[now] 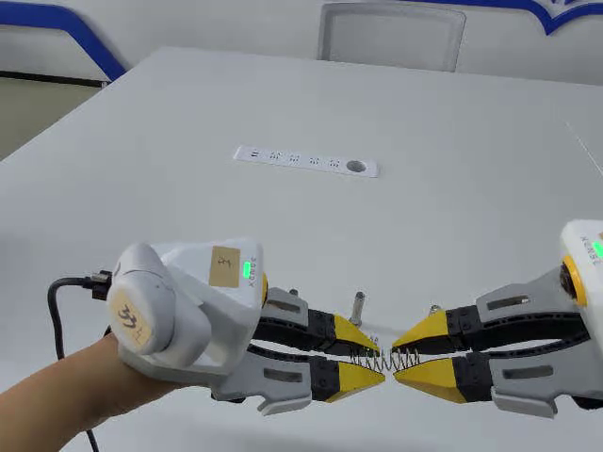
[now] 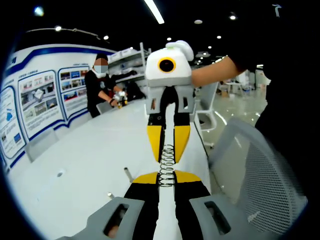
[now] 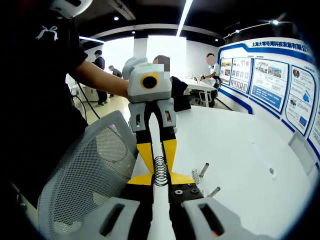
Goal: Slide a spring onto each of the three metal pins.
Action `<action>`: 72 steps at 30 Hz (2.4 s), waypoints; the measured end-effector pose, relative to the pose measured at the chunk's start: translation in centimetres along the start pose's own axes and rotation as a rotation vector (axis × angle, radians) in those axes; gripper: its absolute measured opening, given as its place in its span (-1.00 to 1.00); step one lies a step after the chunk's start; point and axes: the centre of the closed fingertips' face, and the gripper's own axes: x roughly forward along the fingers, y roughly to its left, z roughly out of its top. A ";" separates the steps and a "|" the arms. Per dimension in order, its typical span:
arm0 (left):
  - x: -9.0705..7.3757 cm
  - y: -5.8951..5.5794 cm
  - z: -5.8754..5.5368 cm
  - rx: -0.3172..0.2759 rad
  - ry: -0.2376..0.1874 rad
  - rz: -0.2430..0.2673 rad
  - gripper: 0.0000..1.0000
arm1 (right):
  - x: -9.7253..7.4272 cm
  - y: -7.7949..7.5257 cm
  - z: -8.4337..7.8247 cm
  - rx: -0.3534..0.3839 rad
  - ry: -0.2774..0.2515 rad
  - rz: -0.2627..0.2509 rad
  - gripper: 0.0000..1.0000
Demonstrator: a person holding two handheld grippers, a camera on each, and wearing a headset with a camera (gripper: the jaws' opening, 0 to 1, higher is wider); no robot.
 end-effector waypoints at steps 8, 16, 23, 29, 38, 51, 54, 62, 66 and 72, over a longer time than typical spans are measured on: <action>-0.1 0.7 -0.2 -0.018 0.007 0.026 -0.81 | 0.6 -0.3 1.6 -0.012 -0.032 -0.003 -0.78; 0.1 0.5 -0.3 -0.022 0.005 0.030 -0.81 | 1.4 -0.1 3.1 -0.005 -0.074 -0.001 -0.78; 0.2 0.8 0.0 -0.038 -0.021 0.048 -0.81 | 1.4 -0.6 3.6 0.020 -0.081 -0.017 -0.76; 0.0 1.0 0.3 -0.052 -0.044 0.058 -0.81 | 1.4 -0.8 3.1 0.039 -0.065 -0.027 -0.63; 0.0 0.9 -0.1 -0.057 -0.035 0.056 -0.81 | 0.9 -1.1 2.9 0.087 -0.110 -0.049 -0.72; -0.1 1.2 0.2 -0.064 -0.047 0.057 -0.81 | 1.0 -1.4 3.4 0.150 -0.158 -0.061 -0.76; -0.3 1.3 0.1 -0.068 -0.048 0.061 -0.81 | 1.1 -1.4 3.5 0.152 -0.156 -0.058 -0.76; -0.4 1.0 -0.5 -0.069 -0.029 0.060 -0.81 | 1.5 -0.9 3.5 0.117 -0.140 -0.052 -0.77; -0.4 0.9 -0.3 -0.101 -0.035 0.060 -0.80 | 1.5 -1.0 3.5 0.107 -0.138 -0.061 -0.78; -0.7 1.7 0.1 -0.139 -0.067 0.086 -0.74 | 1.0 -1.6 4.0 0.114 -0.154 -0.079 -0.79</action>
